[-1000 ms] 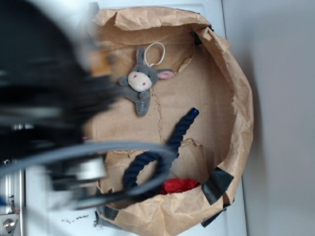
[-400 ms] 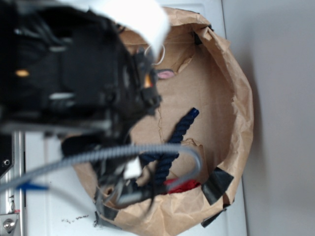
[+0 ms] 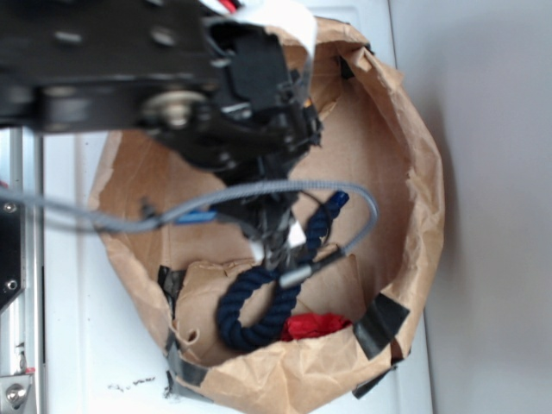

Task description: Grab the gray animal.

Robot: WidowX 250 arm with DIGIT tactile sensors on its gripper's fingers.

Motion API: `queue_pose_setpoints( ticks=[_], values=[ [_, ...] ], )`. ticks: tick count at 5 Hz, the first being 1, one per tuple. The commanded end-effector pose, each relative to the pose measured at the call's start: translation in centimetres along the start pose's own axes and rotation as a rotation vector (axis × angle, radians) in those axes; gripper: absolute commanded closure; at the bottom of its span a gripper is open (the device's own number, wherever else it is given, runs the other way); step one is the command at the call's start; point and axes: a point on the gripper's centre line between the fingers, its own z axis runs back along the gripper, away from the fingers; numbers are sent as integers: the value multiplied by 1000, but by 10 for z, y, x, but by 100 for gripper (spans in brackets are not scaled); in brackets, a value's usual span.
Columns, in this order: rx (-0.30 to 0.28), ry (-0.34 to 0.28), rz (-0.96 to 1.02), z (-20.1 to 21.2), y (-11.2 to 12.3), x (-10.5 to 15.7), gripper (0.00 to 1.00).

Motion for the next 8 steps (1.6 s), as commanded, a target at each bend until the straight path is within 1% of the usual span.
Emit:
queue_pose_setpoints(
  ticks=[1,2,3,4,5,8],
  values=[
    [9,34,50,-15,44,-2,0],
    [19,38,18,-27,46,1,0],
    [24,53,-64,-44,37,-1,0],
    [25,59,-89,-42,31,-2,0],
    [29,49,-91,-41,25,-3,0],
    [29,49,-91,-41,25,-3,0]
  ],
)
